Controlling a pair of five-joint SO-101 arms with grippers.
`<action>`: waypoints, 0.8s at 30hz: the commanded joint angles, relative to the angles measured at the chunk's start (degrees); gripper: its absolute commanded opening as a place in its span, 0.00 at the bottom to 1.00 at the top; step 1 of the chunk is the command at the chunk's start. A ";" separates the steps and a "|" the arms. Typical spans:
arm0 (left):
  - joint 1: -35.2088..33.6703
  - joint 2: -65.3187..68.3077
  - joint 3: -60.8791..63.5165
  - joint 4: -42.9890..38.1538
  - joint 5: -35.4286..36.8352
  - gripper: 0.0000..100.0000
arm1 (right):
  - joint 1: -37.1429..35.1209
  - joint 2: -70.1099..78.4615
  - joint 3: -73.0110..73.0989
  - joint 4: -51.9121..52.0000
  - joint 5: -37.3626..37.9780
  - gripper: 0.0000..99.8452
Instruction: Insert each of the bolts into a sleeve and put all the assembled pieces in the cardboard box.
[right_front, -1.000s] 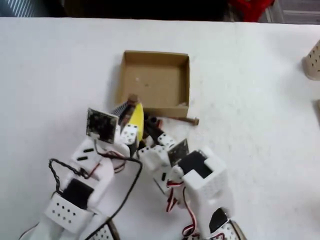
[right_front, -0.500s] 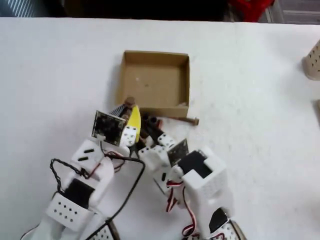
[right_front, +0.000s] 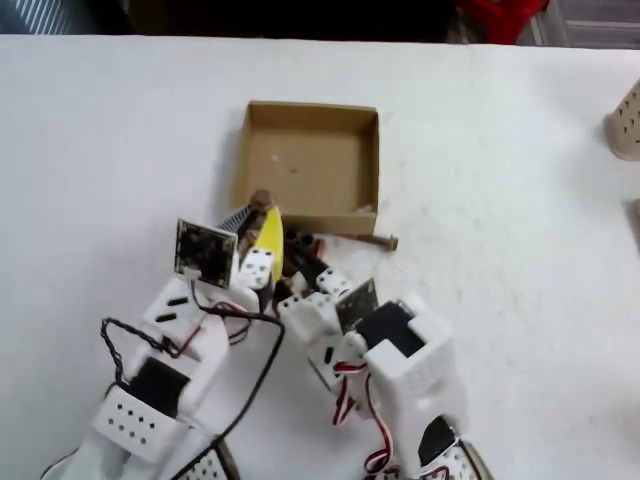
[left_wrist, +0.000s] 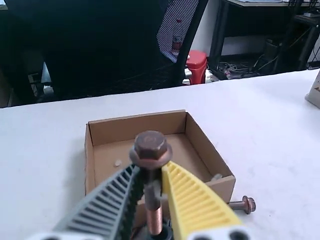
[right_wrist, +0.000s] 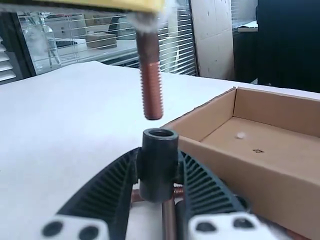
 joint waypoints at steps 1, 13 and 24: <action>0.57 0.04 -0.53 -2.20 0.88 0.02 | 0.31 -2.95 0.09 -1.80 -0.09 0.02; 0.66 0.04 -2.64 6.86 5.80 0.02 | 0.66 -3.03 0.09 -1.80 -0.09 0.02; 0.66 0.13 0.79 0.79 3.25 0.02 | 0.22 -3.47 1.49 -2.07 -0.09 0.02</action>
